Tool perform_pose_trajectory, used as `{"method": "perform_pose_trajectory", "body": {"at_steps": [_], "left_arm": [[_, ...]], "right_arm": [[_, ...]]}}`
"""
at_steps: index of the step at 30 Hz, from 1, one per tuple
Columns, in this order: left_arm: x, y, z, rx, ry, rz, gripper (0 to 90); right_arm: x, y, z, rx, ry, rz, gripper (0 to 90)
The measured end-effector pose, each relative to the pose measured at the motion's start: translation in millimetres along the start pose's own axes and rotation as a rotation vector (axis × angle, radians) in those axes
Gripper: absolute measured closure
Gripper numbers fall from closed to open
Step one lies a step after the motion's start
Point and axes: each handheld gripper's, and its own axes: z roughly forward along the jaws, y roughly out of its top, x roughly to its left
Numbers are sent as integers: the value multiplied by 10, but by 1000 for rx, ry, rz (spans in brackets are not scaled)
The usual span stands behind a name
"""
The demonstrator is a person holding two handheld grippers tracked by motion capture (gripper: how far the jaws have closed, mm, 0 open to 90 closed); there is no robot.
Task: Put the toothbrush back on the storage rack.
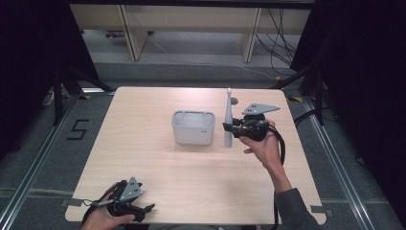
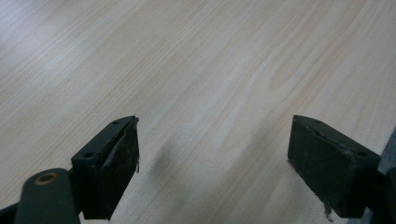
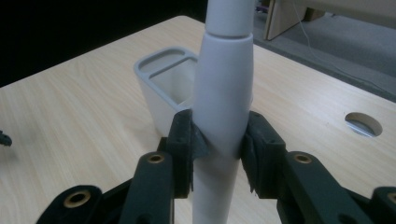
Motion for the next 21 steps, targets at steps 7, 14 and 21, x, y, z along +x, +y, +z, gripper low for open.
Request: {"method": "perform_pose_trajectory", "body": {"at_steps": [7, 14, 21], "left_arm": [[0, 3, -5, -5, -7, -7, 164], [-6, 1, -3, -11, -4, -5, 164], [-10, 7, -8, -5, -7, 6, 164]], "right_arm": [[4, 141, 20, -22, 6, 4, 669], [-14, 285, 34, -37, -4, -10, 669], [-11, 458, 60, -57, 7, -7, 668]]}}
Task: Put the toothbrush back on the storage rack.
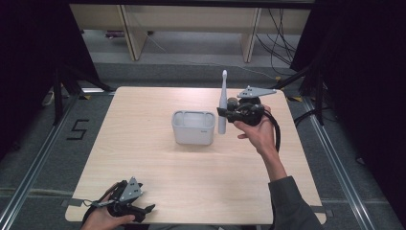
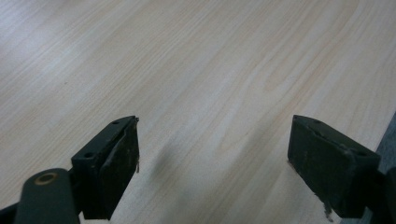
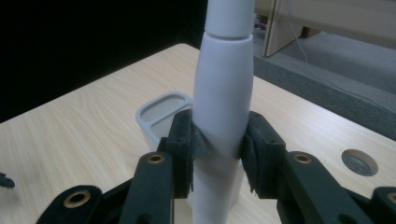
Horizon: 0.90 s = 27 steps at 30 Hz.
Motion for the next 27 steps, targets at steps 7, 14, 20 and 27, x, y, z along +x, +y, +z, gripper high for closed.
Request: {"method": "perform_pose_trajectory", "body": {"at_steps": [7, 14, 20, 27], "left_arm": [[4, 0, -1, 2, -3, -6, 164], [-1, -2, -7, -2, 0, 0, 164], [-1, -2, -9, -2, 0, 1, 164], [-1, -3, -10, -5, 0, -4, 164]], "right_arm": [[13, 147, 73, -4, 0, 25, 669], [8, 215, 195, -15, -11, 27, 669], [-15, 239, 306, -17, -15, 21, 669], [-33, 245, 413, -31, -30, 27, 668]]}}
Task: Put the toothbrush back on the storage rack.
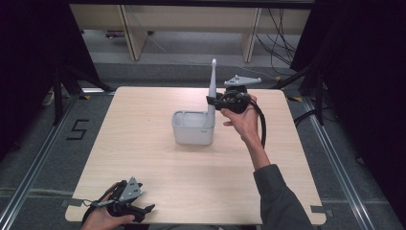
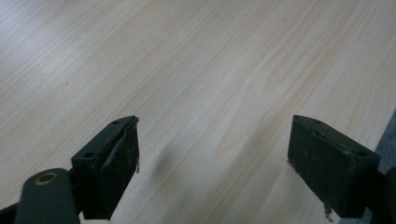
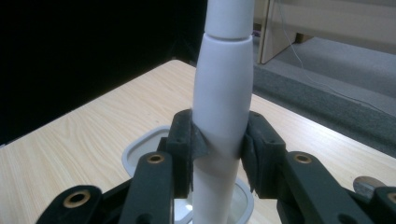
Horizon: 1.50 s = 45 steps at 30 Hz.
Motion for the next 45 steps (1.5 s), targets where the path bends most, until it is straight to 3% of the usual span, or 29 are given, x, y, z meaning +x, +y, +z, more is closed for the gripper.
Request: {"method": "perform_pose_trajectory", "body": {"at_steps": [2, 12, 16, 17, 22, 23, 24, 27, 30, 32, 34, 35, 36, 37, 38, 42, 43, 44, 45], "left_arm": [[-4, 0, 1, -6, -1, -6, 164], [-1, 0, -4, -7, 1, -4, 164], [3, -1, -3, -6, -1, -2, 164], [0, 0, -5, -7, 1, -4, 164], [0, -1, -6, -6, 0, -3, 164], [0, 0, -6, -6, 1, -4, 164], [3, 1, -5, -6, -3, -2, 164], [2, -1, -7, -2, -6, 2, 164], [3, 2, -7, -3, -6, -1, 164], [0, -2, -4, -3, -1, -1, 165], [-1, -1, -4, -3, -1, -2, 164], [-2, 0, -6, -4, -1, -1, 164], [-3, 0, -7, -4, -2, -1, 164], [-1, -1, -6, -4, -1, -1, 164], [-1, -1, -5, -3, -1, -2, 164], [-5, -2, -5, -4, -3, 0, 164], [-3, -2, -4, -3, -3, -1, 164], [-1, -1, -4, -2, -1, -1, 164], [-1, 0, -5, -3, -1, -2, 164]], "right_arm": [[13, 2, 28, 4, 0, 21, 668], [-59, -39, 143, 26, -30, 26, 668], [-77, -62, 198, 23, -19, 29, 668], [-58, -68, 194, 38, -29, 54, 668], [-67, -100, 231, 44, -32, 55, 667], [-86, -106, 244, 34, -31, 30, 667], [-72, -112, 245, 49, -31, 54, 667], [-84, -143, 279, 43, -40, 34, 667], [-87, -193, 308, 63, -36, 63, 667], [-106, -224, 323, 68, -42, 43, 667], [-105, -263, 345, 81, -32, 73, 667], [-116, -274, 357, 83, -30, 55, 667], [-94, -284, 354, 100, -40, 73, 667], [-113, -297, 370, 89, -47, 35, 667], [-94, -311, 368, 100, -42, 66, 667], [-94, -359, 406, 113, -37, 64, 667], [-105, -375, 416, 102, -50, 40, 667], [-91, -384, 417, 116, -38, 69, 667], [-100, -401, 432, 109, -38, 51, 667]]}}
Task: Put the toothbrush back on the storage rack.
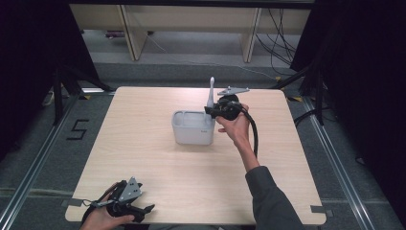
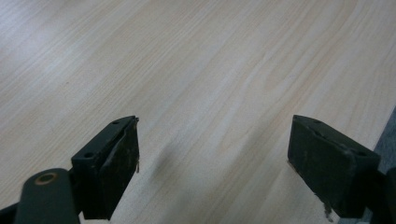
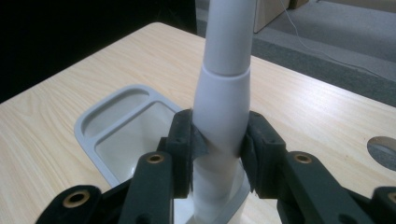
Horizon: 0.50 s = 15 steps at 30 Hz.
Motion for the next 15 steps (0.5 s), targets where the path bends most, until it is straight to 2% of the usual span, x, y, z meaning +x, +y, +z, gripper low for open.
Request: {"method": "perform_pose_trajectory", "body": {"at_steps": [2, 3, 4, 5, 8, 9, 13, 14, 15], "left_arm": [[4, 0, 0, 2, -3, 3, 164], [-2, -2, 0, 0, -1, 1, 164], [-1, -2, 2, 2, -2, 0, 164], [0, -1, 2, 2, -1, 2, 164], [-2, -1, 2, 0, -3, 1, 164], [-1, -2, 3, 2, -2, 1, 164], [-5, -1, 1, -1, -3, 0, 164], [-4, -2, 3, 1, -3, 1, 164], [-3, -2, 4, 3, -2, 1, 164]], "right_arm": [[18, -24, 14, 22, -2, 14, 667], [2, -31, 21, 21, -18, -22, 667], [3, -39, 32, 15, -26, -22, 667], [13, -48, 33, 26, -19, -3, 667], [8, -54, 37, 29, -24, -20, 668], [21, -59, 44, 32, -13, -2, 667], [9, -76, 66, 36, -28, -47, 668], [28, -80, 57, 50, -33, -21, 668], [24, -87, 65, 45, -37, -28, 669]]}}
